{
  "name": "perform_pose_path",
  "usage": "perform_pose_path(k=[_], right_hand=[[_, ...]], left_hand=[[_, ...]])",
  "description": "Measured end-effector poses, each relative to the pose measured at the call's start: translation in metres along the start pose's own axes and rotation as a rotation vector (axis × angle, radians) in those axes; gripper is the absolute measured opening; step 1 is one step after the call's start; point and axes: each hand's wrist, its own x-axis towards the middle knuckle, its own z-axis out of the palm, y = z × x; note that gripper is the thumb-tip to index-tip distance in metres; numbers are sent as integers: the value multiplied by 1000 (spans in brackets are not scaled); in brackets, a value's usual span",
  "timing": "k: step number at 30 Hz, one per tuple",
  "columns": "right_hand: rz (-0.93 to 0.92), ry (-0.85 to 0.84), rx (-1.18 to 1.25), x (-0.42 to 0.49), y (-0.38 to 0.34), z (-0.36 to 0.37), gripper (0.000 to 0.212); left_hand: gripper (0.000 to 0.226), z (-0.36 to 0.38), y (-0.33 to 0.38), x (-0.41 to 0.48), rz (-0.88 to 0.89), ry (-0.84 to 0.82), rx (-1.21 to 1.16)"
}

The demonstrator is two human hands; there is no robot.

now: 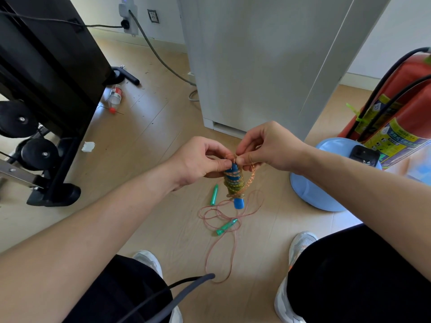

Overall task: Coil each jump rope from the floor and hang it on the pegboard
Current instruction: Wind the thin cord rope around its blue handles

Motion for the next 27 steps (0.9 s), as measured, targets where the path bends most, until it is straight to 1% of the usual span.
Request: perform_pose_path(k=[3,6,9,12,16,19,21,24,27], right_hand=[[-14,15,3,-1,-1,1,19],[-38,47,-36,-3,-2,5,27],[-70,120,-115,-2,-2,12,20],[-88,196,-158,1,0,19,14],[-66,209,-191,3,1,24,13],[-41,212,-155,2,2,27,11],[-35,233,-130,0,3,28,11],[2,252,-71,1,4,23,12],[48,235,9,2,6,19,11]], left_hand=[[11,3,-1,2,-13,38,17],[12,6,-2,7,-7,149,71],[16,7,-6,10,15,235,153],[14,8,-6,10,30,304,172],[12,11,-9,7,80,373,242],[12,13,-11,6,74,368,269],[18,12,-6,7,22,330,189],[34,9,3,6,-34,269,31],[37,9,3,4,-34,222,3]])
